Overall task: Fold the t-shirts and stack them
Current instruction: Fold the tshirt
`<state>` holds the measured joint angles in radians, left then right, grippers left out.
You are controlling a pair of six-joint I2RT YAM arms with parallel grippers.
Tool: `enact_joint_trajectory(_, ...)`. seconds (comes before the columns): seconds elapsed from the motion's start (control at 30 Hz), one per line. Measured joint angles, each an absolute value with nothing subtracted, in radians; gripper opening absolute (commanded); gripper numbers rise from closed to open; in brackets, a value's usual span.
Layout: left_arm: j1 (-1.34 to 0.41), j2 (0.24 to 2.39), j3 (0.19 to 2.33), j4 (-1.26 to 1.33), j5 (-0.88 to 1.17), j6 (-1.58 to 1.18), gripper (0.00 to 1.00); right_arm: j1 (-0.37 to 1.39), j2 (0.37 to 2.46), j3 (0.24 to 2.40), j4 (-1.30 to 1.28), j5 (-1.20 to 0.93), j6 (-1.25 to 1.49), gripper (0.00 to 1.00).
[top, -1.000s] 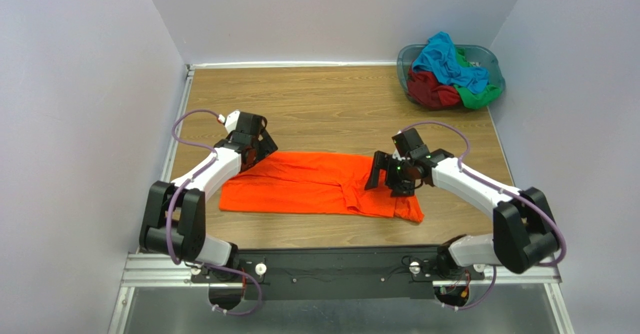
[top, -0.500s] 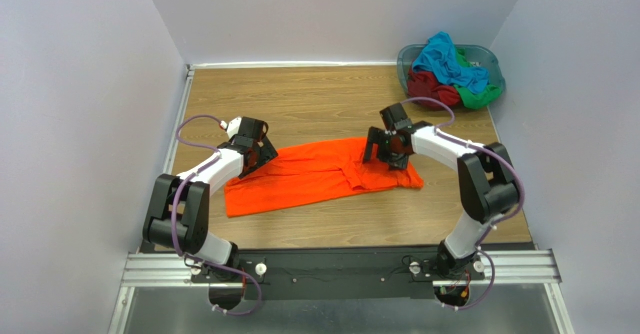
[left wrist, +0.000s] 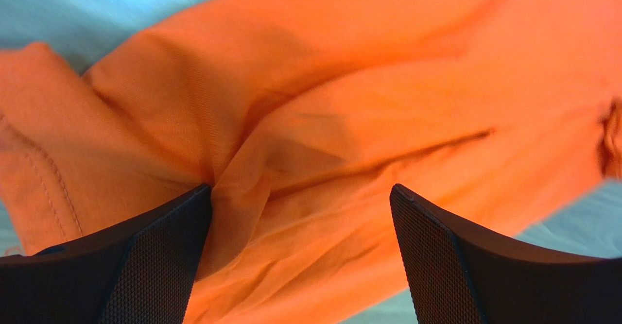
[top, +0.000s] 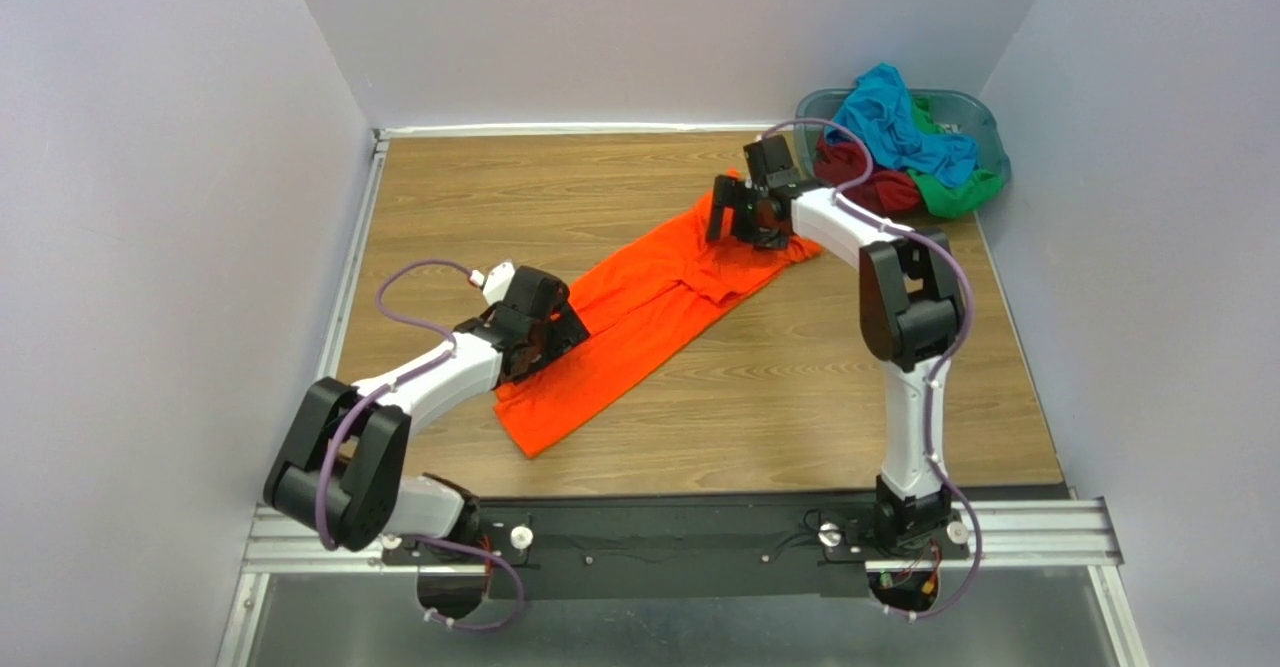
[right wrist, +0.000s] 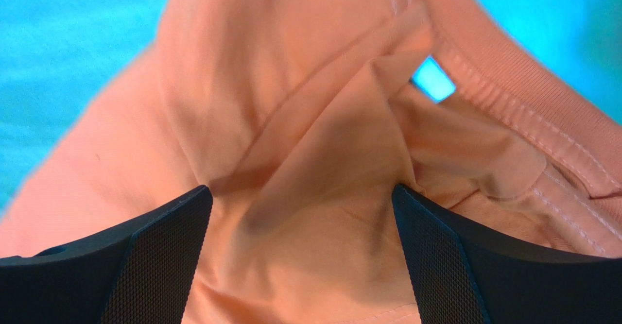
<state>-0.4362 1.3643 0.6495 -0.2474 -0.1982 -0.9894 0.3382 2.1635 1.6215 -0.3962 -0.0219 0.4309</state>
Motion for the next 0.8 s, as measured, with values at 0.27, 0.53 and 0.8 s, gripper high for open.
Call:
enact_joint_trajectory(0.27, -0.562, 1.272, 0.582, -0.266, -0.136, -1.146, 0.98, 0.330, 2.319, 1.843, -0.358, -0.131, 0.384, 1.00)
enact_joint_trajectory(0.53, -0.748, 1.187, 0.534, -0.336, -0.084, -1.279, 0.98, 0.327, 2.425, 1.990, -0.337, -0.311, 0.384, 1.00)
enact_joint_trajectory(0.8, -0.831, 1.200, 0.542, -0.347, -0.074, -1.348, 0.98, 0.353, 2.510, 2.114, -0.329, -0.380, 0.408, 1.00)
